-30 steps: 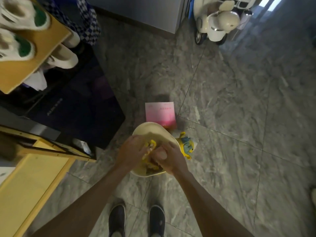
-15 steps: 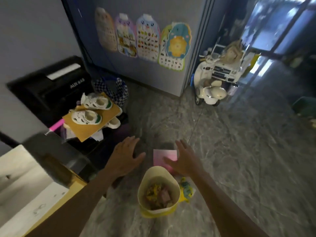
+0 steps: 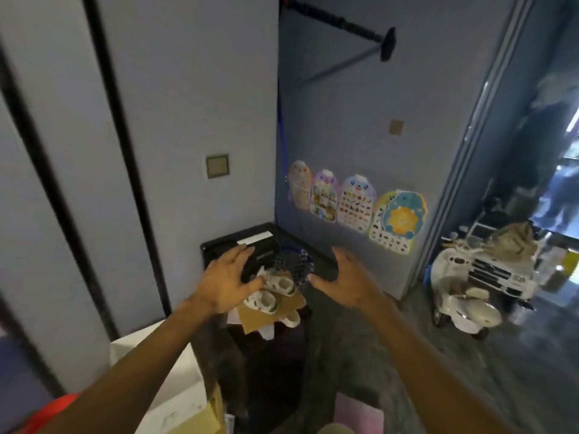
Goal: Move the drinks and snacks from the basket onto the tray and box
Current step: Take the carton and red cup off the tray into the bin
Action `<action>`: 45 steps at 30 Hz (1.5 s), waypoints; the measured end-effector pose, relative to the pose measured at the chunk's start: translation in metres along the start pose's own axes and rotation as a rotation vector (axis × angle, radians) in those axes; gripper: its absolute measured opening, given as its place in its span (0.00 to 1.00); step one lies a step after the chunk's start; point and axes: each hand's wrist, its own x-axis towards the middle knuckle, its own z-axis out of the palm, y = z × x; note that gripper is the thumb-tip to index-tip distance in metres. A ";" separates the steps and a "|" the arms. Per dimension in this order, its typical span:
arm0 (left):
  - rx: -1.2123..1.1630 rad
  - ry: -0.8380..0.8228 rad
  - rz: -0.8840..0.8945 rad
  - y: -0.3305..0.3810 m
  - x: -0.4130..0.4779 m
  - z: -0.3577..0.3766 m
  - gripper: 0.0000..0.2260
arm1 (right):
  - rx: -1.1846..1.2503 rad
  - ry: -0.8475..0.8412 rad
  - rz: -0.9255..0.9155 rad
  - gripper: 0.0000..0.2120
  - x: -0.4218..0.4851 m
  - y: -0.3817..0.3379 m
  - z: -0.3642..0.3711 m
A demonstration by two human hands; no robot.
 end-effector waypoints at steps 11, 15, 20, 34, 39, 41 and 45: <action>0.065 0.098 -0.435 -0.188 -0.167 -0.108 0.39 | -0.016 -0.242 -0.322 0.53 0.038 -0.232 0.146; 0.085 0.112 -0.556 -0.250 -0.227 -0.137 0.44 | -0.014 -0.321 -0.408 0.53 0.030 -0.312 0.213; 0.079 0.096 -0.683 -0.308 -0.283 -0.141 0.41 | -0.023 -0.415 -0.499 0.53 0.014 -0.382 0.288; 0.024 0.001 -1.095 -0.430 -0.338 -0.039 0.44 | -0.165 -0.792 -0.601 0.57 0.038 -0.434 0.479; -0.005 -0.023 -1.271 -0.464 -0.349 0.015 0.49 | -0.255 -0.891 -0.658 0.59 0.045 -0.423 0.556; -0.004 -0.046 -1.304 -0.478 -0.356 0.036 0.51 | -0.259 -0.892 -0.668 0.60 0.042 -0.416 0.584; -0.015 -0.082 -1.351 -0.506 -0.369 0.079 0.55 | -0.291 -0.915 -0.633 0.66 0.027 -0.401 0.635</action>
